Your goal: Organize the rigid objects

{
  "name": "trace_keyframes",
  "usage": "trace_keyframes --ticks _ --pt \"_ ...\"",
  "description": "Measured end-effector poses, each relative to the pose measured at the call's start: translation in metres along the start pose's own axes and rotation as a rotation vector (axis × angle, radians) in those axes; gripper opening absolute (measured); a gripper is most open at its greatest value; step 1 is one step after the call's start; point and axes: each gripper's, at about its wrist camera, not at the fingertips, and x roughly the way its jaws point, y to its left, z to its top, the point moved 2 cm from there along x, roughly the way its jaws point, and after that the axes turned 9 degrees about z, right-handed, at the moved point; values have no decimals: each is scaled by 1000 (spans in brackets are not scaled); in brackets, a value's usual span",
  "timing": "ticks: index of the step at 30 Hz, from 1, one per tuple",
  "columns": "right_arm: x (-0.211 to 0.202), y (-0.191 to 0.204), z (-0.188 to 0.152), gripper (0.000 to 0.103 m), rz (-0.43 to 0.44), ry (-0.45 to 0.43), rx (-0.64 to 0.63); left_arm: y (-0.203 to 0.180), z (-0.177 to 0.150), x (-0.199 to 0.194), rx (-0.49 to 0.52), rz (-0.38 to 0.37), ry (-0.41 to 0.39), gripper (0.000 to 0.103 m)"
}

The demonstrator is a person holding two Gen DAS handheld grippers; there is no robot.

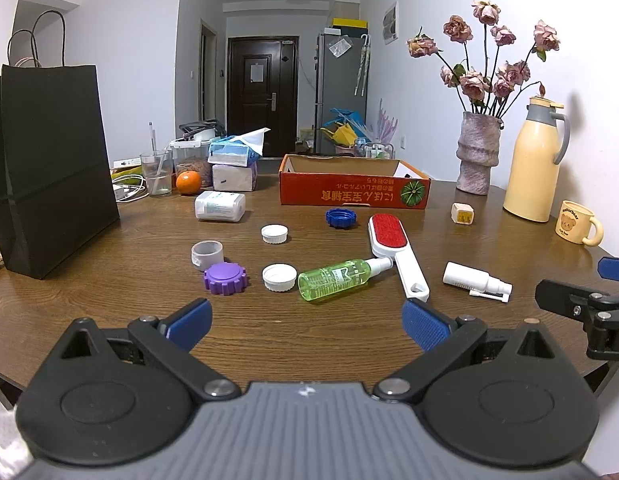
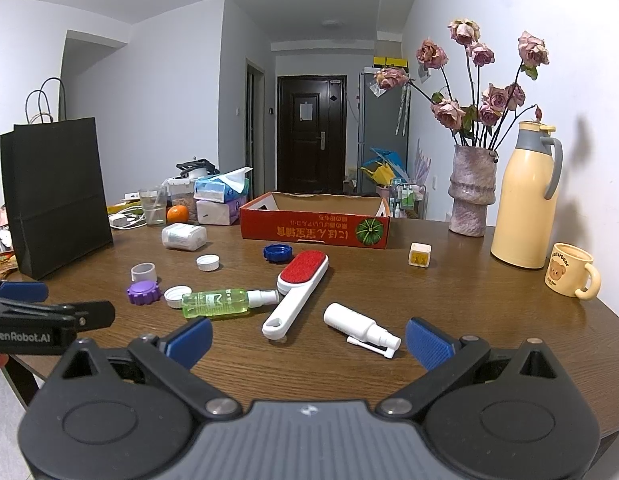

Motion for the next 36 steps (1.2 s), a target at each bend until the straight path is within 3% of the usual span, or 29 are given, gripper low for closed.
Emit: trace_keyframes --ticks 36 --pt "-2 -1 2 103 -2 -4 -4 0 2 -3 -2 0 -2 103"
